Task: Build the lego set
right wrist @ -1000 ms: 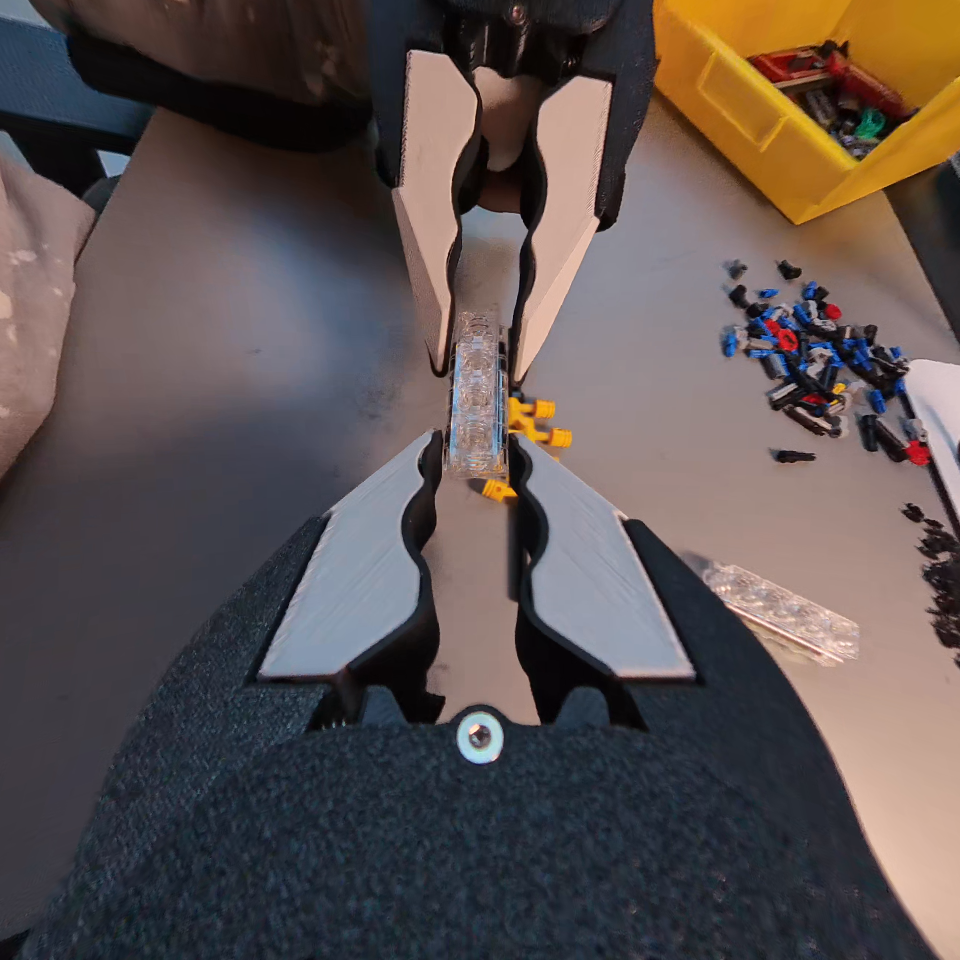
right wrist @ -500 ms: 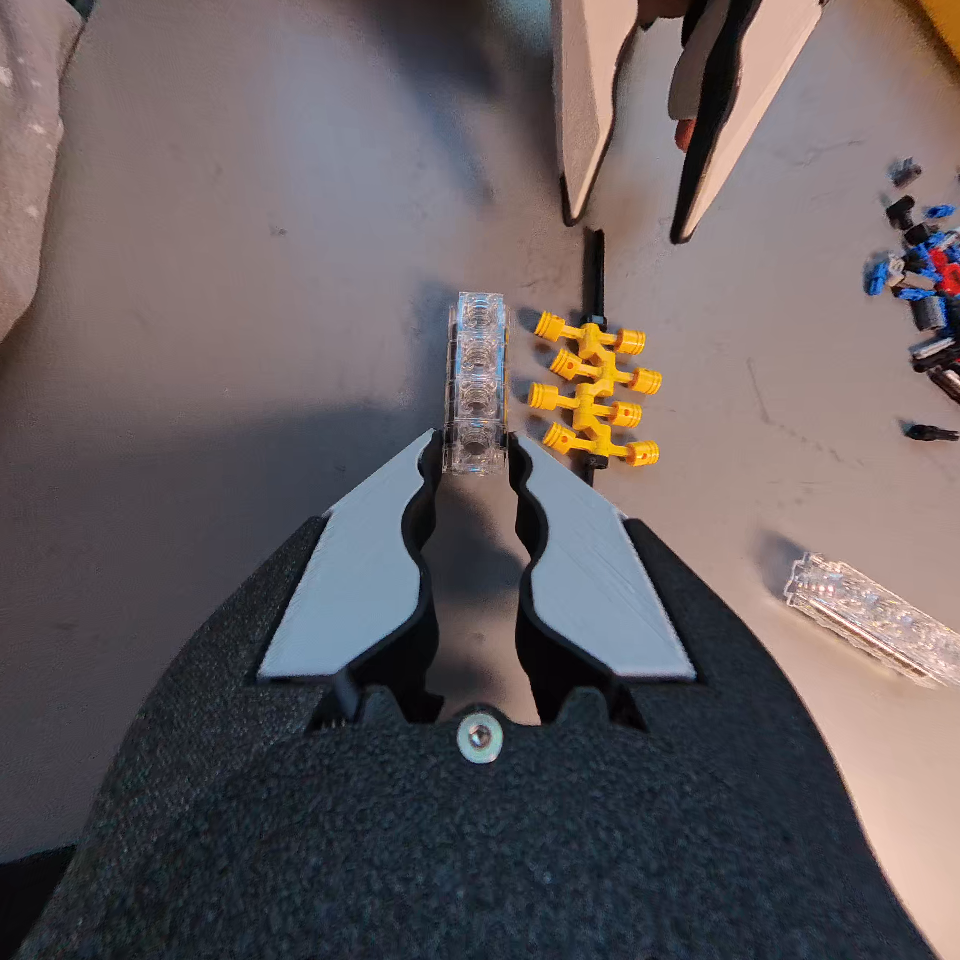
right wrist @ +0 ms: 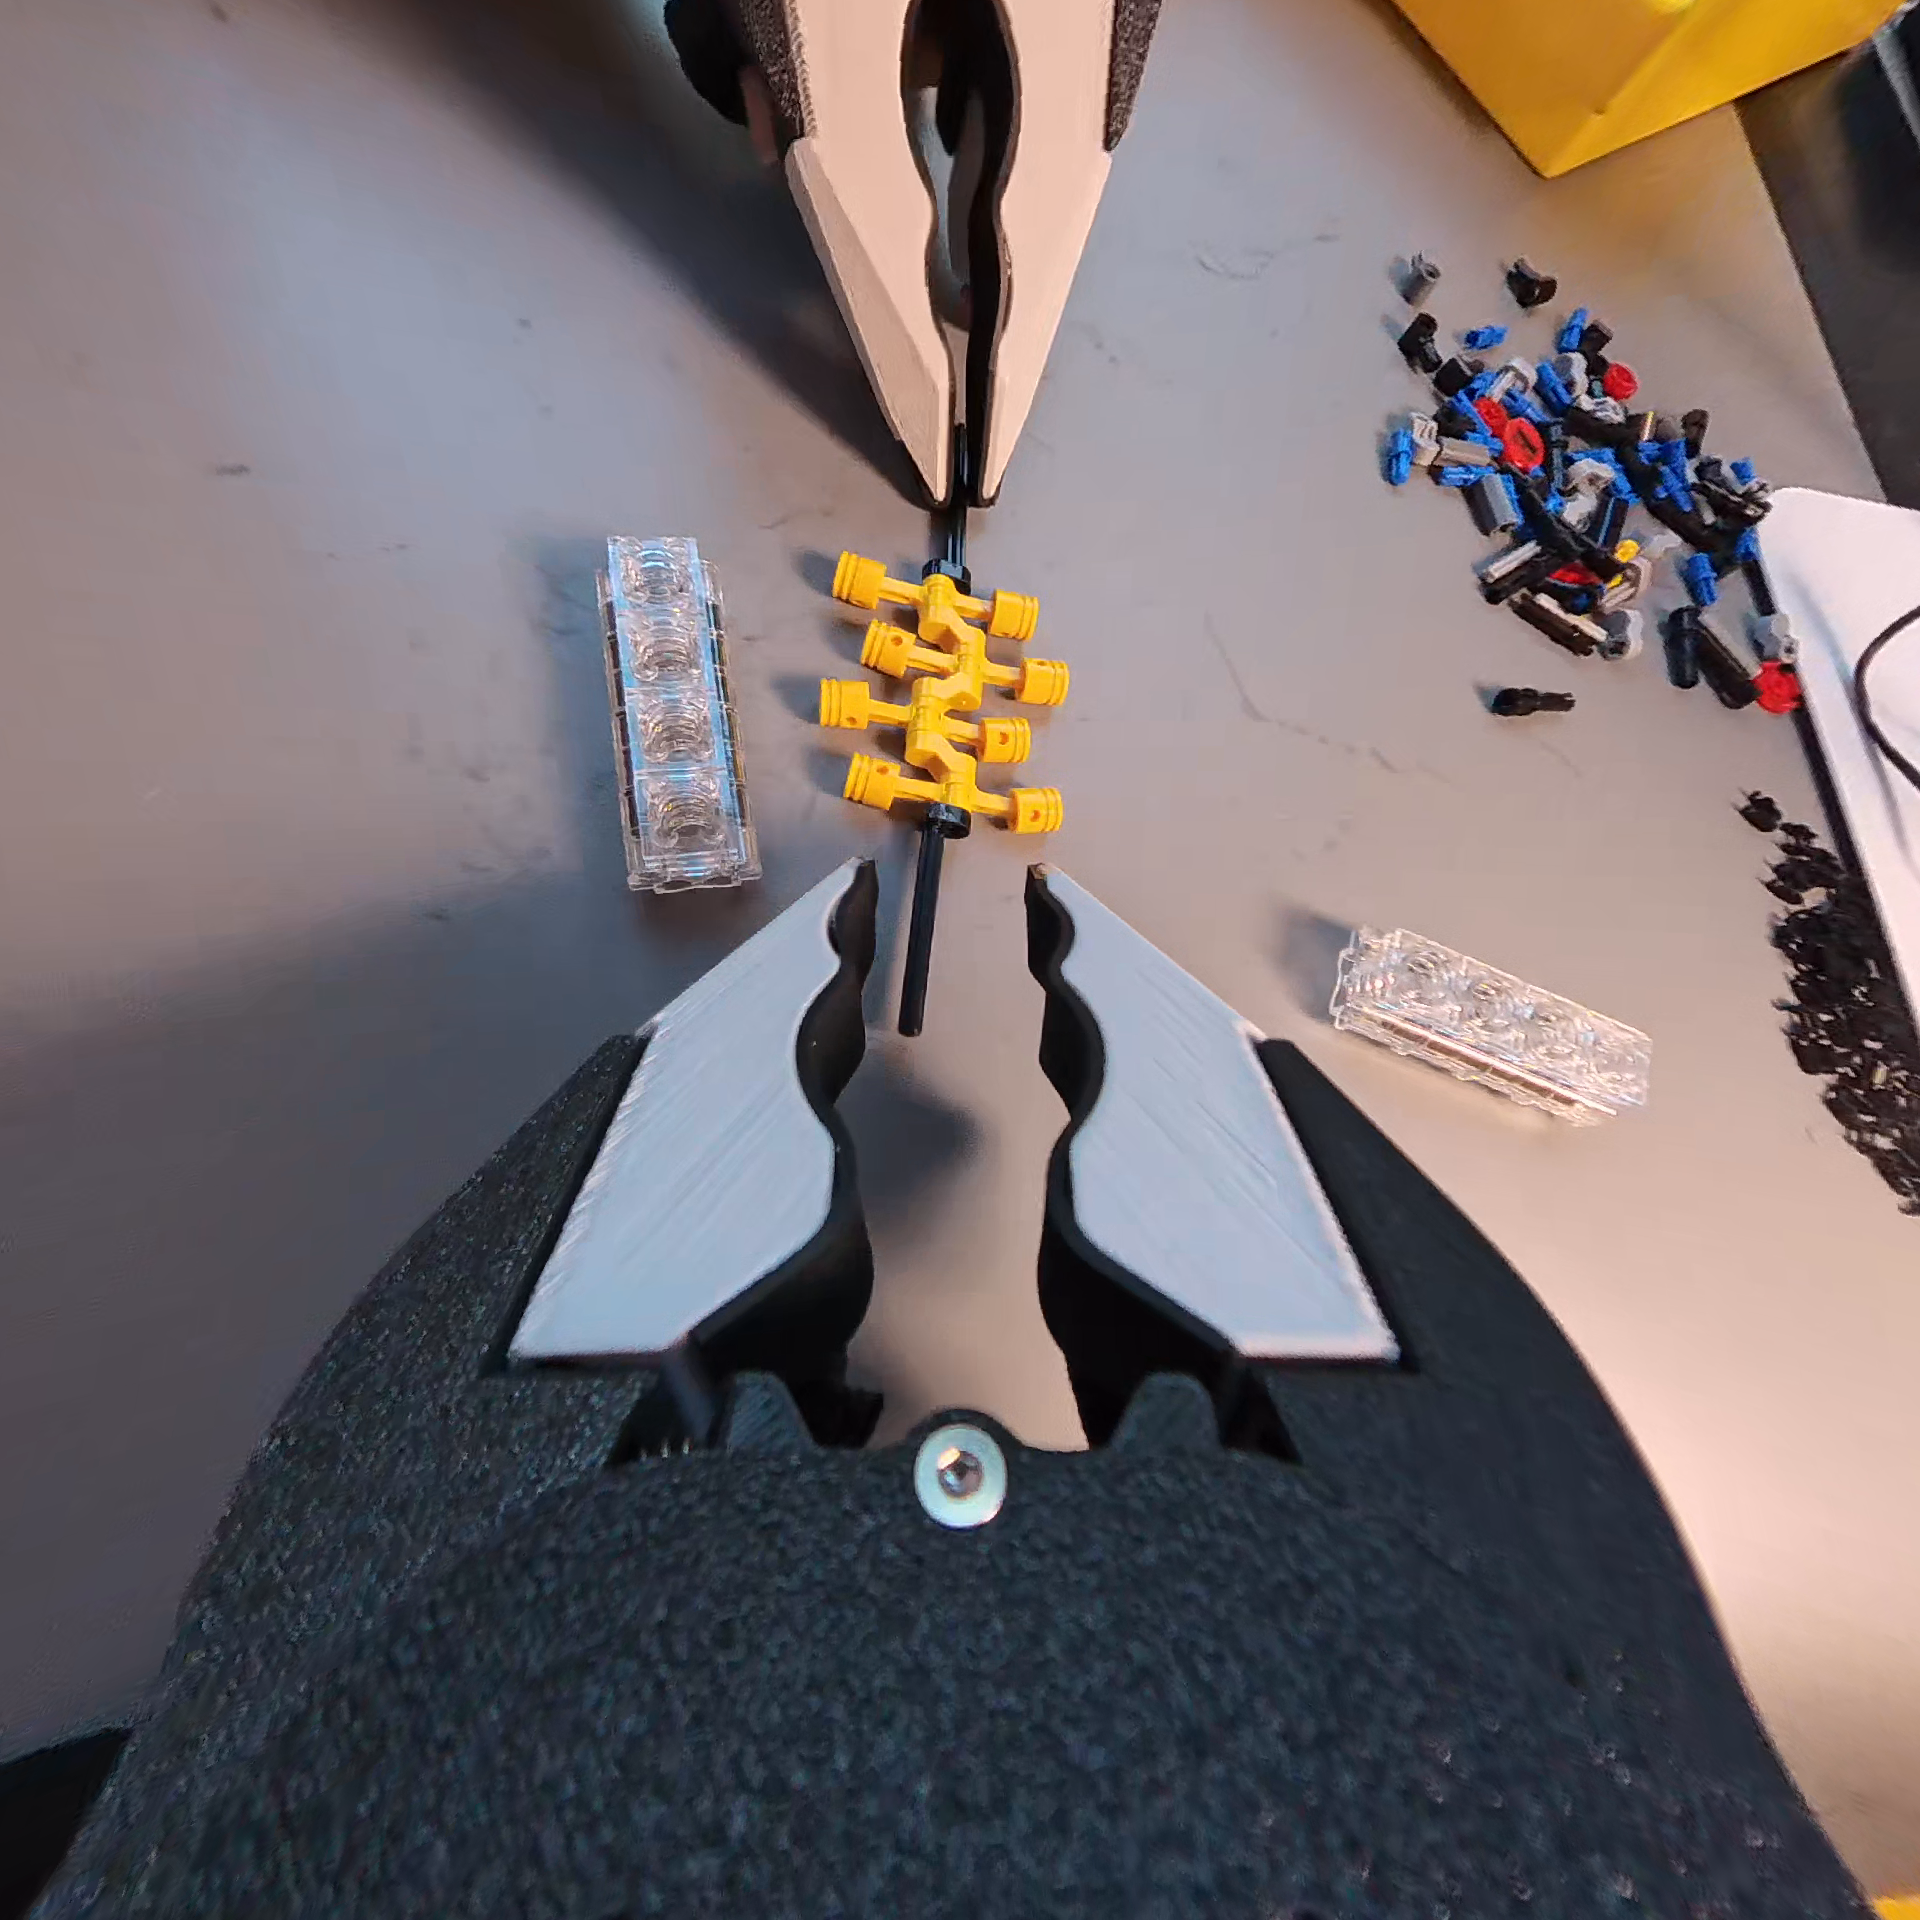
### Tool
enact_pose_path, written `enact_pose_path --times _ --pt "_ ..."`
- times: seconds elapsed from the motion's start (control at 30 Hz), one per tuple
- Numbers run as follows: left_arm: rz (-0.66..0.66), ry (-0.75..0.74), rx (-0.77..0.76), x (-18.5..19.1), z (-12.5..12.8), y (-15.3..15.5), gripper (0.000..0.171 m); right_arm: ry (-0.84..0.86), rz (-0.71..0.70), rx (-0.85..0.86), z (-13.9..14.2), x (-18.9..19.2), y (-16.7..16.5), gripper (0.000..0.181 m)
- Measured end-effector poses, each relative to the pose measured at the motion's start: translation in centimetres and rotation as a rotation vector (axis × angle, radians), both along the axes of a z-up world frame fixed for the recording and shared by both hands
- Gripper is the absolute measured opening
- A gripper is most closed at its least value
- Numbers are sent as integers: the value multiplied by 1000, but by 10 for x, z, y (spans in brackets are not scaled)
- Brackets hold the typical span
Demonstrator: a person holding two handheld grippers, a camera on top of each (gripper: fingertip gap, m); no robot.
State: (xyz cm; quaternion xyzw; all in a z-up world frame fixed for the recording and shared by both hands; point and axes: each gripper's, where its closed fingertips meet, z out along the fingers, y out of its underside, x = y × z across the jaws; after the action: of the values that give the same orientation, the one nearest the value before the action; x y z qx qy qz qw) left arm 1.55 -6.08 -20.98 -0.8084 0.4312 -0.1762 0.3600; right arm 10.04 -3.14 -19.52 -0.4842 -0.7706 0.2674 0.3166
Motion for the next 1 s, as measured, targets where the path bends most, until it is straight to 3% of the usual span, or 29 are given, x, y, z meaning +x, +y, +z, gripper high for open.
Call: enact_pose_path --times 0.23,0.33,0.53,1.0 --pt "2 -86 21 5 16 2 4 -51 -21 35 -11 1 4 24" --pt "9 -159 9 7 26 2 4 -39 -34 39 -10 2 8 4" --pt "38 -256 -41 5 34 4 4 5 -42 1 0 1 10 4" --pt "102 -66 -30 -5 4 12 5 -25 -78 8 -9 0 16 5"
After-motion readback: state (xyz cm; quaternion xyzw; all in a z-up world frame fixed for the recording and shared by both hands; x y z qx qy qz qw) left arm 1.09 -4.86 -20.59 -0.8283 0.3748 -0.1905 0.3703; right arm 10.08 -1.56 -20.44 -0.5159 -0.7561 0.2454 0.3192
